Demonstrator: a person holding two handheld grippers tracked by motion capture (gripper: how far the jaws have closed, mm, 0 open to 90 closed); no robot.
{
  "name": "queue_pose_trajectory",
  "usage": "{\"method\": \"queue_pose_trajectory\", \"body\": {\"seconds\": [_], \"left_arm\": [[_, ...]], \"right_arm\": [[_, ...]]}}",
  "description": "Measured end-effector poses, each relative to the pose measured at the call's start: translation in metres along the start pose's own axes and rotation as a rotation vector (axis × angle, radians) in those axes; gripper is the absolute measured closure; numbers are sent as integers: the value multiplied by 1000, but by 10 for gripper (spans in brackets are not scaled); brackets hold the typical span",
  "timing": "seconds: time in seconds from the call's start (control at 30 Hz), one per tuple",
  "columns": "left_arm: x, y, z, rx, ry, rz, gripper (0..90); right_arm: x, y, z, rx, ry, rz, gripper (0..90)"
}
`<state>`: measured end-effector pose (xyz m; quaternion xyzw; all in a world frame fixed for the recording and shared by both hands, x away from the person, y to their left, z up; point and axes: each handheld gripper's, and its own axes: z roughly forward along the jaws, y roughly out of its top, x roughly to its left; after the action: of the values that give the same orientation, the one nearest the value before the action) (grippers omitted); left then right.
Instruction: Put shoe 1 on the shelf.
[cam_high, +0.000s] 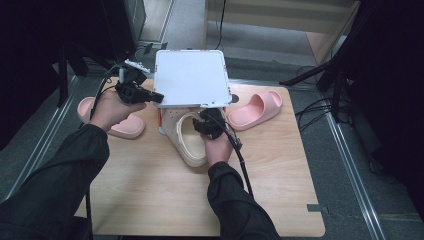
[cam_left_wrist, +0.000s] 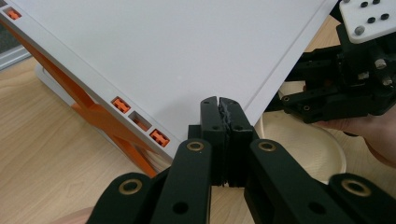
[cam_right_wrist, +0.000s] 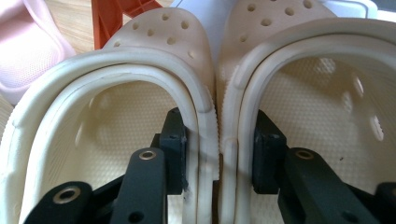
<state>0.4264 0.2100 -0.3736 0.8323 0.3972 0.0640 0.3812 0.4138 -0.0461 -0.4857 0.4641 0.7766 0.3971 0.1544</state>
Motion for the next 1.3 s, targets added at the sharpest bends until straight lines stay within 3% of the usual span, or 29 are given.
{"method": "queue_pose_trajectory", "body": {"seconds": [0.3, 0.53, 0.7, 0.87, 1.03, 1.17, 1.3], "left_arm": [[1, 0, 0, 1, -4, -5, 889], [0, 0, 0, 3, 2, -9, 886], [0, 0, 0, 3, 6, -11, 887], [-1, 0, 0, -3, 11, -13, 886], [-2, 0, 0, 1, 19, -15, 886], [-1, 1, 0, 5, 12, -41, 885], [-2, 1, 0, 6, 17, -41, 885]], "right_arm": [[1, -8, -8, -3, 33, -19, 553], [-7, -14, -30, 8, 87, -25, 542], [-12, -19, -47, 24, 136, -46, 604], [-11, -26, -67, 1, 188, -59, 740], [-8, -39, -83, -2, 245, -79, 814], [-9, -53, -91, -9, 264, -94, 885], [-10, -68, -96, 5, 265, -108, 900]]}}
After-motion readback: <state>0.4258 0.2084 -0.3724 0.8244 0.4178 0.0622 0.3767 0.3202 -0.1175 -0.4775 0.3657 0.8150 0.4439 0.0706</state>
